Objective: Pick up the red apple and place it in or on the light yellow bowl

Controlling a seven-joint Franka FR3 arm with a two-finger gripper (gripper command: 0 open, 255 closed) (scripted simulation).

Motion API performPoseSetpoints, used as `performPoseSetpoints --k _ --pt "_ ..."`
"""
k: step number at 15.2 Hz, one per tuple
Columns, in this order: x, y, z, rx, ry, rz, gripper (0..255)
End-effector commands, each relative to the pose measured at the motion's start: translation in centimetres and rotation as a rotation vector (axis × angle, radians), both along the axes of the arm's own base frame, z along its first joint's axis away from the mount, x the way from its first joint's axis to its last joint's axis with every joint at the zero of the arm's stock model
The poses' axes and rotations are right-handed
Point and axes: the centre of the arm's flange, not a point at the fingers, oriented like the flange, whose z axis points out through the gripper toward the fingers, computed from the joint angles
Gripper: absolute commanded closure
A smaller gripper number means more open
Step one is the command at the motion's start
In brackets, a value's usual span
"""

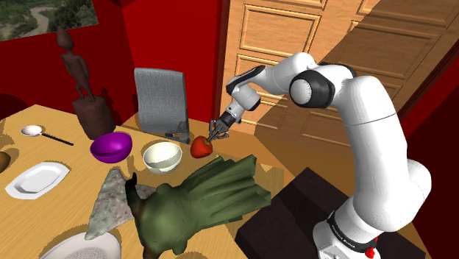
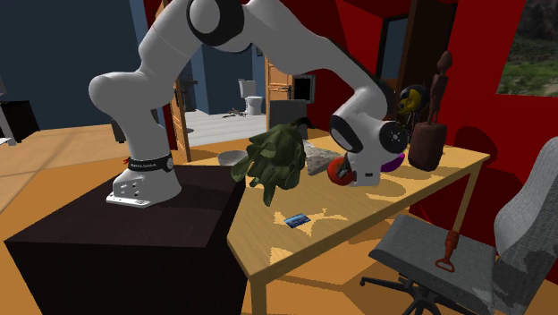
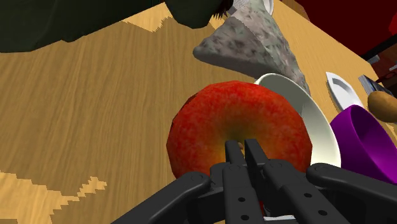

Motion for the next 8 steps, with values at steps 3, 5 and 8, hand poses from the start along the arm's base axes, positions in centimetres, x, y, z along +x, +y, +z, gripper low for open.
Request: performPoseSetpoints --k 3,5,8 --pt "-0.1 0.1 2.2 0.0 0.0 0.0 255" --pt "-0.1 0.1 3.2 0.0 0.0 0.0 255" --pt "-0.1 0.1 4.8 0.0 0.0 0.0 255"
